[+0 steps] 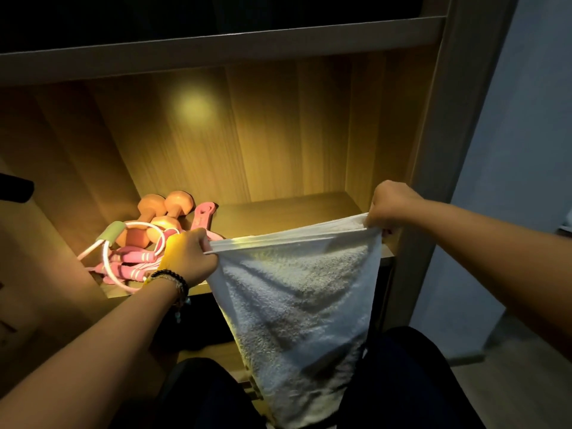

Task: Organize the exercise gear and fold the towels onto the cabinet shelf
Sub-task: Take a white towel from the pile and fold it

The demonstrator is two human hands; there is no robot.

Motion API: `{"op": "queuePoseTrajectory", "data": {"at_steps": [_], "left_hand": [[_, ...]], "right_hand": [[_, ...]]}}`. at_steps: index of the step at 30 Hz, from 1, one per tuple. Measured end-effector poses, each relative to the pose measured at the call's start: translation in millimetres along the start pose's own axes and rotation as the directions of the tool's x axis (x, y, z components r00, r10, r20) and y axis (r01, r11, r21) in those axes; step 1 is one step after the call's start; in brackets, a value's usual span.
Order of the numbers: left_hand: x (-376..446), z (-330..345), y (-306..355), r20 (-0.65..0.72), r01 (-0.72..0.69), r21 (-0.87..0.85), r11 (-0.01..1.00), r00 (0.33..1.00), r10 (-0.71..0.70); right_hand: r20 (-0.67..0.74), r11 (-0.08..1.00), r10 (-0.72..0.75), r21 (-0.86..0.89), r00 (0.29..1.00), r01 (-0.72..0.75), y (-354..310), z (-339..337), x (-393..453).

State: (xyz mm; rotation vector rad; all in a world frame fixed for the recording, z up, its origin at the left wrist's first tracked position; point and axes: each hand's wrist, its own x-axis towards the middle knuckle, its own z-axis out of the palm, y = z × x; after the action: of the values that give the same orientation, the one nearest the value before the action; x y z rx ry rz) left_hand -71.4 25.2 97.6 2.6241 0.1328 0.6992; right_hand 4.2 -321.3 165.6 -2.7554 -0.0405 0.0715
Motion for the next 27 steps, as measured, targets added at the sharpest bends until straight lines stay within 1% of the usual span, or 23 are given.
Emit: {"op": "queuePoseTrajectory", "data": {"at_steps": [3,4,6,8,10,11,12,14,17,20,21,23,24,25,27], "left_hand": [[0,2,1,-0.052,0.053,-0.059,0.997,0.997,-0.056],[-1,2,2,-0.058,0.060,-0.069,0.996,0.996,-0.064],[1,3,2,-0.079,0.063,-0.076,0.995,0.994,-0.069],[5,0,2,-0.108,0.044,-0.070,0.997,0.993,-0.051],[9,-2,4,-0.108,0.026,-0.071,0.997,0.994,-0.034],[12,-2,6,-0.103,0.019,-0.072,0.997,0.994,-0.027],[15,-2,8,-0.100,0.017,-0.066,0.998,0.995,-0.024],[20,-2,11,-0.103,0.008,-0.049,0.999,0.995,-0.013],[21,-3,20,-0.097,-0.044,-0.048,0.998,0.995,0.040],[22,-2,25,-0.097,-0.037,-0.083,0.996,0.995,0.029],[23,-1,25,-0.105,-0.025,-0.085,0.996,0.994,0.016],[24,0,22,-0.127,-0.016,-0.070,0.997,0.992,0.007],[24,-1,20,-0.142,-0.014,-0.065,0.998,0.990,0.004],[25,-2,19,-0.158,-0.010,-0.061,0.998,0.987,0.001],[27,-6,16,-0.177,0.006,-0.051,0.999,0.984,-0.015]], "right_hand": [[0.075,0.998,-0.057,0.034,0.996,0.055,6,0,-5],[0.100,0.994,-0.096,0.062,0.990,0.090,9,1,-8],[0.132,0.967,-0.207,0.175,0.969,0.183,18,3,-19],[0.145,0.913,-0.365,0.251,0.920,0.323,26,6,-34],[0.148,0.840,-0.515,0.281,0.844,0.464,32,11,-50],[0.150,0.809,-0.566,0.293,0.811,0.510,34,13,-57],[0.157,0.790,-0.594,0.298,0.789,0.536,37,14,-61],[0.192,0.798,-0.588,0.300,0.786,0.524,42,16,-66],[0.266,0.854,-0.520,0.167,0.812,0.492,50,17,-67],[0.284,0.857,-0.513,0.116,0.810,0.502,57,18,-68],[0.285,0.849,-0.519,0.062,0.806,0.525,58,17,-69],[0.290,0.787,-0.540,-0.160,0.790,0.596,57,16,-68],[0.273,0.734,-0.556,-0.283,0.785,0.618,54,16,-65],[0.224,0.699,-0.573,-0.370,0.789,0.612,51,15,-61],[0.067,0.715,-0.588,-0.422,0.806,0.557,43,9,-51]]}}
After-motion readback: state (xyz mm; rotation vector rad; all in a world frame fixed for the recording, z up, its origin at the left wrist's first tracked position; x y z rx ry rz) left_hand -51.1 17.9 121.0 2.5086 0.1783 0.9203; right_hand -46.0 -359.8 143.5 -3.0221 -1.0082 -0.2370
